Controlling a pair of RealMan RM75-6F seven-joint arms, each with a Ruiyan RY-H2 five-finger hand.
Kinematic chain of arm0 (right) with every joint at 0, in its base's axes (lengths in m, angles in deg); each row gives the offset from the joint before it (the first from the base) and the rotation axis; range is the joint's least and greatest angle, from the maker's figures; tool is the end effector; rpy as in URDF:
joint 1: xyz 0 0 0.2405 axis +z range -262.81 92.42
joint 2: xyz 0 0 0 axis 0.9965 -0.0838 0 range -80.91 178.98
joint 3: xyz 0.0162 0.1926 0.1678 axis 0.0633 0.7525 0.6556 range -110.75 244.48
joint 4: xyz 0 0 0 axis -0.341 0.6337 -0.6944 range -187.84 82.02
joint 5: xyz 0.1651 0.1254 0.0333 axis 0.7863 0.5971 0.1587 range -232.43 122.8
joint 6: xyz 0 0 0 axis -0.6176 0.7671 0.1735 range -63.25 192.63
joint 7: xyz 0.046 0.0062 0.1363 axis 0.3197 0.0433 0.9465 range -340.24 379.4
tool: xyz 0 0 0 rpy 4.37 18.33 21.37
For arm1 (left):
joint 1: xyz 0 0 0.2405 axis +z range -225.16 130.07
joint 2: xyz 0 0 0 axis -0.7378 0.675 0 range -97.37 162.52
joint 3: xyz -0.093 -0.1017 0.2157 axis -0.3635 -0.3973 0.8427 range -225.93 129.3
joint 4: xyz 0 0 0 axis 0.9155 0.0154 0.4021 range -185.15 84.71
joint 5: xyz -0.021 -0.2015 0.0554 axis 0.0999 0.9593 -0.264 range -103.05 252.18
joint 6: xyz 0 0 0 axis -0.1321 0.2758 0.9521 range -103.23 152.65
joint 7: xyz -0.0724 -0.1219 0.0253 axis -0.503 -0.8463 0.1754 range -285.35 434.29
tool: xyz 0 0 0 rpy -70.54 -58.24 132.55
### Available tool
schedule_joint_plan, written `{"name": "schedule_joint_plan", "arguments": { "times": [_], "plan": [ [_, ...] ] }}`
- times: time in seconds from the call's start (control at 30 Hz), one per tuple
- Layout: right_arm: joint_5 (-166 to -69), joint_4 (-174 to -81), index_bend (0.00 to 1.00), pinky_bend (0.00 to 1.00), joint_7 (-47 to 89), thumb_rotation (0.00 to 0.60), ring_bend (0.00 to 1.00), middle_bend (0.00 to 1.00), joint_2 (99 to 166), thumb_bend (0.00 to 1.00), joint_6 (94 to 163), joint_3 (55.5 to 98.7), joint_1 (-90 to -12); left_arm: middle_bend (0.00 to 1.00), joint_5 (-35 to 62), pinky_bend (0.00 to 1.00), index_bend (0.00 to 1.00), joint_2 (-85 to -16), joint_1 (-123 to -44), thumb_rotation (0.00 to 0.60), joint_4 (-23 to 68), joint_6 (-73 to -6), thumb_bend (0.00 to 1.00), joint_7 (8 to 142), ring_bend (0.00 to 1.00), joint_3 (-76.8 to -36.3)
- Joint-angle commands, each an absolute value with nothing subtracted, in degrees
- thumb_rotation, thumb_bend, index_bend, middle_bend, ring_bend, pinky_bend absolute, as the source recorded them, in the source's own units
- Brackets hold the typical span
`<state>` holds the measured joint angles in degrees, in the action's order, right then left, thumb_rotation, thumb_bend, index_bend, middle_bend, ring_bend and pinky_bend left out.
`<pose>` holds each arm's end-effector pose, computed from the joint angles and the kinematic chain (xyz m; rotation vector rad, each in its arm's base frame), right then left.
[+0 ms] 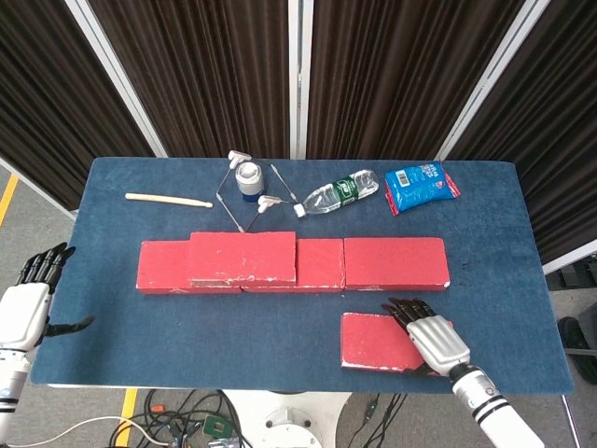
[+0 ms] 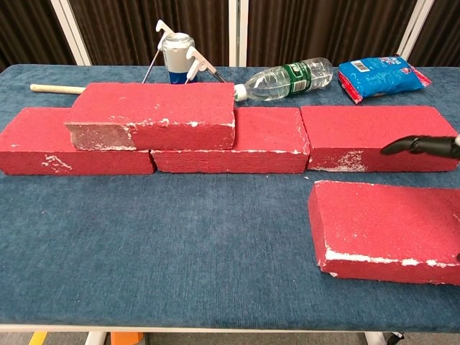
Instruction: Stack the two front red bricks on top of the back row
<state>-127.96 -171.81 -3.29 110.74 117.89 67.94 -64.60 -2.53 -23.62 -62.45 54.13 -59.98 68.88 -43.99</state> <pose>-0.1978 -0.1976 0.0671 1.9519 -1.2030 0.6944 -0.2804 0.2014 0.1747 -1.3599 -1.0849 -0.9753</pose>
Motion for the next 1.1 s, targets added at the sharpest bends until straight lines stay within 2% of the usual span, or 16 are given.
{"name": "schedule_joint_plan", "arguments": {
  "times": [0.03, 0.4, 1.1],
  "plan": [
    [-124.61, -173.09, 0.0, 0.0, -7.2, 0.6, 0.0, 0.0, 112.83, 0.0, 117.63, 66.67, -63.31, 0.0, -3.65, 0.0, 0.01, -23.13, -61.52, 0.6, 53.22, -58.87, 0.01, 66.46, 0.0, -44.2],
    [-120.6, -172.06, 0.0, 0.0, -12.05, 0.6, 0.0, 0.0, 116.88, 0.0, 121.99, 64.86, -63.0, 0.0, -5.37, 0.0, 0.01, -24.4, -59.93, 0.6, 51.0, -57.1, 0.01, 64.34, 0.0, -45.41],
    [-116.07, -167.17, 0.0, 0.0, -8.78, 0.6, 0.0, 0.0, 120.11, 0.0, 122.83, 63.99, -61.59, 0.0, -6.89, 0.0, 0.01, -25.18, -58.37, 0.6, 50.13, -55.28, 0.01, 63.61, 0.0, -47.49]
  ]
}}
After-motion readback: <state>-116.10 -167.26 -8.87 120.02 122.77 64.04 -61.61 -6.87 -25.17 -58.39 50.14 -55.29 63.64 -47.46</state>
